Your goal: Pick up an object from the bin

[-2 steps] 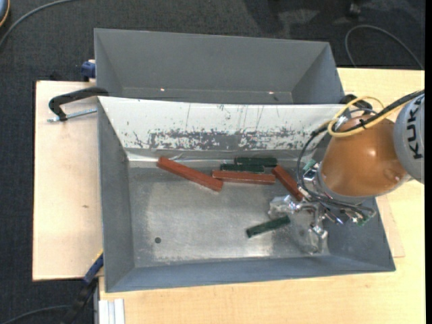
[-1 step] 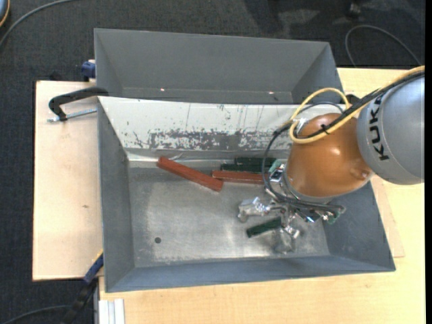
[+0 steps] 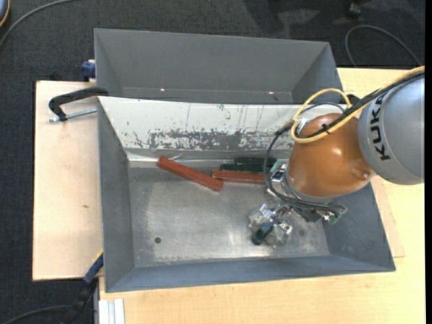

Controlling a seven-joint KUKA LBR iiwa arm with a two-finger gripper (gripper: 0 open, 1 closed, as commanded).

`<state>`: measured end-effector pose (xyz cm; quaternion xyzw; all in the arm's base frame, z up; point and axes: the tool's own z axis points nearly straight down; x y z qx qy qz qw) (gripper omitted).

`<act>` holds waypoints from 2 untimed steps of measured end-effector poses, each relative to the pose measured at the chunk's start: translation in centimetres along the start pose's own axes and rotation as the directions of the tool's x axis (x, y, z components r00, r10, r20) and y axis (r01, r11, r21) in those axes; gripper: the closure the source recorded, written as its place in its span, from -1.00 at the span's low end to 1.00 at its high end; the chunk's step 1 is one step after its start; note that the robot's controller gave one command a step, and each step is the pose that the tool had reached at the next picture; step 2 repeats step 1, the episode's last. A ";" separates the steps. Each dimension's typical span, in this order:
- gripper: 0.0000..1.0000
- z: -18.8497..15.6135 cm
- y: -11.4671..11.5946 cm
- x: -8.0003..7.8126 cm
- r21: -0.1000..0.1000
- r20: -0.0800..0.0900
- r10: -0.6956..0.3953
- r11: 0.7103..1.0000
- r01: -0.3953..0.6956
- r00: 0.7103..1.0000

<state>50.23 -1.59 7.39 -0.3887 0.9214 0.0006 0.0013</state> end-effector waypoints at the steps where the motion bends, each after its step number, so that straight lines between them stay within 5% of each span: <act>1: 1.00 -18.2 -0.9 -1.3 0.010 0.008 0.018 1.000 -0.019 1.000; 2: 1.00 -18.2 -0.9 -1.3 0.010 0.008 0.018 1.000 -0.019 1.000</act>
Offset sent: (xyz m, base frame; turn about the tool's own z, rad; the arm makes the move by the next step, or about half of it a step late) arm 0.0119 0.0020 0.1763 0.0163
